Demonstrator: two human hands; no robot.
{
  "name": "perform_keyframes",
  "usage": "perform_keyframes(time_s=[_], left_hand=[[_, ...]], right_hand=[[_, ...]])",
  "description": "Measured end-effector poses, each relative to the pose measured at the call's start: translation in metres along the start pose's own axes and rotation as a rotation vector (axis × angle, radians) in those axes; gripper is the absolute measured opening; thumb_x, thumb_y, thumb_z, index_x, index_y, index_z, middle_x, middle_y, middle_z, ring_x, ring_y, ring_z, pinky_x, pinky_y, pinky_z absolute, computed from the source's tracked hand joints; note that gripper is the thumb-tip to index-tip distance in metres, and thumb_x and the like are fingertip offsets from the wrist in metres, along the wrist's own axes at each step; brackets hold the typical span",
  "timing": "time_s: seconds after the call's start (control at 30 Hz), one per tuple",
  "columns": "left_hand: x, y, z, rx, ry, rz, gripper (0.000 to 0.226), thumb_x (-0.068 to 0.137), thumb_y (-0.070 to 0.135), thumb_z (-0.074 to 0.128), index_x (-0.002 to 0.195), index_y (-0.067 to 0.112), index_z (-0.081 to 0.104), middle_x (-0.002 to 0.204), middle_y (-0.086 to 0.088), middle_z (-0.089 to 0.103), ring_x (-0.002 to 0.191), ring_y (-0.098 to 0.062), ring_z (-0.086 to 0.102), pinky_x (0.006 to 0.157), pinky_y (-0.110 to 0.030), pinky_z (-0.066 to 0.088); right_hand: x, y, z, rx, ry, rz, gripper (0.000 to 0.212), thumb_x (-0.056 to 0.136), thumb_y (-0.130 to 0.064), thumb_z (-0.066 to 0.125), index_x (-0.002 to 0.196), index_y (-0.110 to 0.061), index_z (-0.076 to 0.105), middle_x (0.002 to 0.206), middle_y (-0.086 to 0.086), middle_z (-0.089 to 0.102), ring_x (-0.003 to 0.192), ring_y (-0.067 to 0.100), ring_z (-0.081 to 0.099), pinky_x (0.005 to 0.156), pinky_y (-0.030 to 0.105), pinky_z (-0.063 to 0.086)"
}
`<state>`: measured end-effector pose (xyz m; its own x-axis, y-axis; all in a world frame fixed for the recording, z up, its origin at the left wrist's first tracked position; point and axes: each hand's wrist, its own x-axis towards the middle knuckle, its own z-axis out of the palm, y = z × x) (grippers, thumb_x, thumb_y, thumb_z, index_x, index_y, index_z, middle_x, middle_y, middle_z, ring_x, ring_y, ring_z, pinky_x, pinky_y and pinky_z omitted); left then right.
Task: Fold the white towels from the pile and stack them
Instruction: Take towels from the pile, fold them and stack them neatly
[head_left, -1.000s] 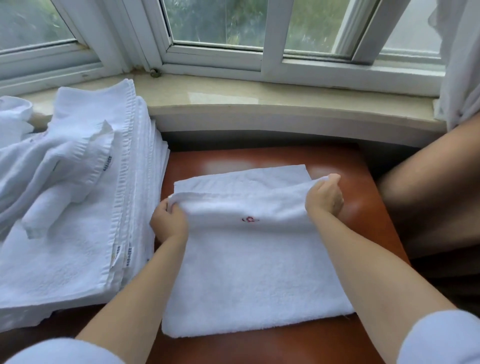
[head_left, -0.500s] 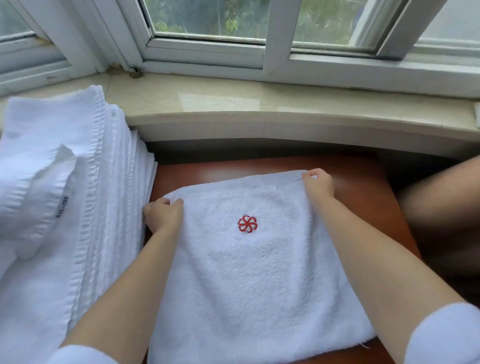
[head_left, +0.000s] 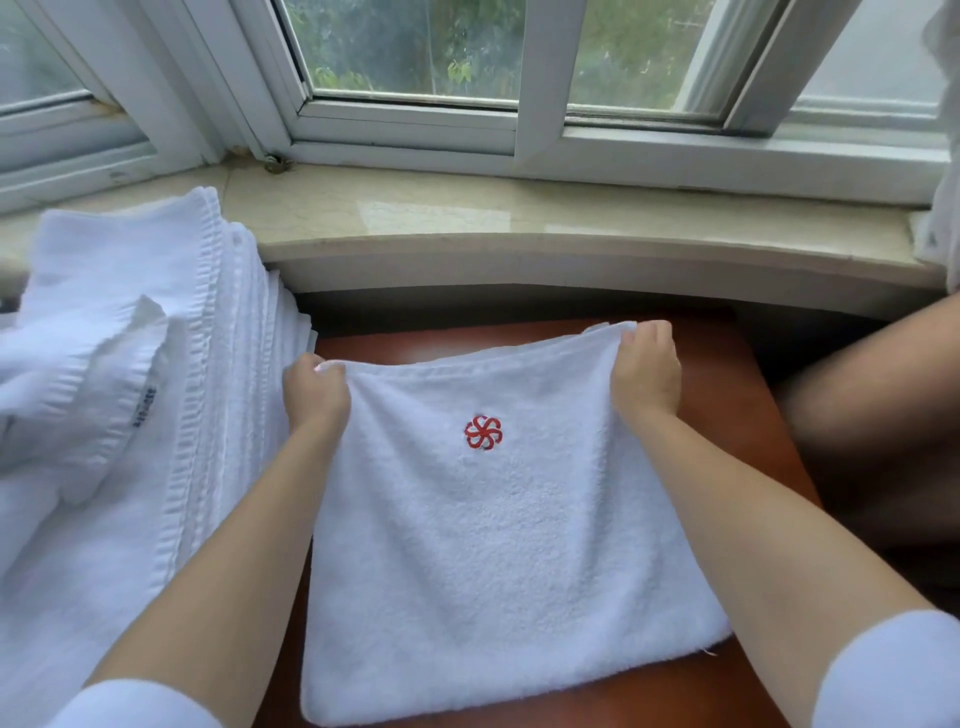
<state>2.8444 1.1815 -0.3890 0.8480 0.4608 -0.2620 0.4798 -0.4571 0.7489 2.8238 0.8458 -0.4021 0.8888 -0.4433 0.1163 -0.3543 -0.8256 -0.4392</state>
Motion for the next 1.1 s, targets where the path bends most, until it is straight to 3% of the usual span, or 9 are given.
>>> perform_keyframes(time_s=[0.1, 0.3, 0.47, 0.6, 0.7, 0.77, 0.9, 1.0, 1.1], left_hand=[[-0.005, -0.013, 0.003, -0.122, 0.027, 0.058, 0.017, 0.102, 0.032, 0.032, 0.096, 0.017, 0.038, 0.08, 0.004, 0.042, 0.069, -0.011, 0.043, 0.059, -0.026, 0.036], [0.021, -0.033, 0.007, 0.1, 0.094, -0.041, 0.022, 0.105, 0.033, 0.026, 0.102, 0.011, 0.031, 0.095, -0.011, 0.047, 0.082, -0.025, 0.047, 0.071, -0.035, 0.038], [0.04, -0.024, 0.016, 0.242, 0.129, -0.127, 0.031, 0.104, 0.027, 0.029, 0.116, 0.002, 0.042, 0.118, -0.021, 0.054, 0.107, -0.037, 0.053, 0.088, -0.042, 0.041], [0.048, -0.018, 0.019, 0.395, 0.005, -0.22, 0.039, 0.1, 0.025, 0.037, 0.132, 0.005, 0.046, 0.13, -0.018, 0.054, 0.118, -0.038, 0.052, 0.098, -0.043, 0.041], [0.048, -0.009, 0.021, 0.548, -0.123, -0.206, 0.045, 0.097, 0.029, 0.042, 0.134, 0.004, 0.049, 0.138, -0.018, 0.046, 0.122, -0.038, 0.048, 0.098, -0.042, 0.044], [0.045, -0.001, 0.022, 0.697, -0.178, -0.212, 0.049, 0.094, 0.034, 0.049, 0.134, 0.004, 0.049, 0.144, -0.018, 0.036, 0.128, -0.037, 0.042, 0.102, -0.045, 0.043], [0.045, 0.01, 0.016, 0.694, -0.343, -0.207, 0.039, 0.087, 0.028, 0.058, 0.117, 0.004, 0.058, 0.132, -0.016, 0.049, 0.12, -0.035, 0.05, 0.102, -0.044, 0.045], [0.039, 0.017, 0.008, 0.592, -0.468, -0.236, 0.026, 0.081, 0.014, 0.063, 0.104, 0.003, 0.062, 0.112, -0.015, 0.06, 0.103, -0.031, 0.058, 0.085, -0.034, 0.05], [0.031, 0.017, 0.001, 0.46, -0.433, -0.196, 0.036, 0.08, 0.014, 0.064, 0.111, -0.006, 0.061, 0.096, -0.017, 0.059, 0.09, -0.032, 0.059, 0.071, -0.036, 0.048]], right_hand=[[0.011, -0.008, 0.005, 0.333, -0.043, 0.152, 0.029, 0.104, -0.028, 0.027, 0.107, -0.005, 0.045, 0.105, 0.012, 0.053, 0.086, 0.027, 0.049, 0.07, 0.033, 0.032], [0.033, -0.014, 0.036, 0.159, -0.277, 0.152, 0.023, 0.105, -0.031, 0.02, 0.1, -0.013, 0.034, 0.104, 0.018, 0.057, 0.092, 0.034, 0.053, 0.07, 0.035, 0.035], [0.057, -0.026, 0.057, -0.021, -0.329, 0.124, 0.026, 0.104, -0.018, 0.028, 0.118, -0.002, 0.043, 0.11, 0.023, 0.06, 0.1, 0.04, 0.057, 0.069, 0.036, 0.041], [0.056, -0.026, 0.065, -0.203, -0.266, 0.099, 0.029, 0.099, -0.019, 0.04, 0.118, -0.004, 0.054, 0.118, 0.019, 0.057, 0.11, 0.037, 0.052, 0.077, 0.036, 0.042], [0.06, -0.025, 0.061, -0.099, -0.295, 0.121, 0.026, 0.089, -0.019, 0.051, 0.111, -0.009, 0.06, 0.128, 0.016, 0.044, 0.117, 0.035, 0.039, 0.093, 0.04, 0.038], [0.069, -0.029, 0.054, 0.016, -0.402, 0.215, 0.021, 0.084, -0.018, 0.055, 0.104, -0.015, 0.062, 0.127, 0.013, 0.044, 0.111, 0.033, 0.044, 0.093, 0.04, 0.043], [0.08, -0.042, 0.041, 0.249, -0.607, 0.34, 0.035, 0.082, -0.019, 0.068, 0.116, -0.011, 0.06, 0.111, 0.009, 0.06, 0.093, 0.024, 0.056, 0.085, 0.039, 0.053], [0.079, -0.045, 0.036, 0.258, -0.65, 0.321, 0.043, 0.086, -0.025, 0.067, 0.123, -0.007, 0.056, 0.11, 0.007, 0.059, 0.097, 0.026, 0.057, 0.079, 0.035, 0.05], [0.079, -0.046, 0.024, 0.111, -0.598, 0.207, 0.031, 0.091, -0.025, 0.062, 0.11, -0.001, 0.061, 0.099, 0.011, 0.062, 0.09, 0.026, 0.06, 0.08, 0.037, 0.053]])
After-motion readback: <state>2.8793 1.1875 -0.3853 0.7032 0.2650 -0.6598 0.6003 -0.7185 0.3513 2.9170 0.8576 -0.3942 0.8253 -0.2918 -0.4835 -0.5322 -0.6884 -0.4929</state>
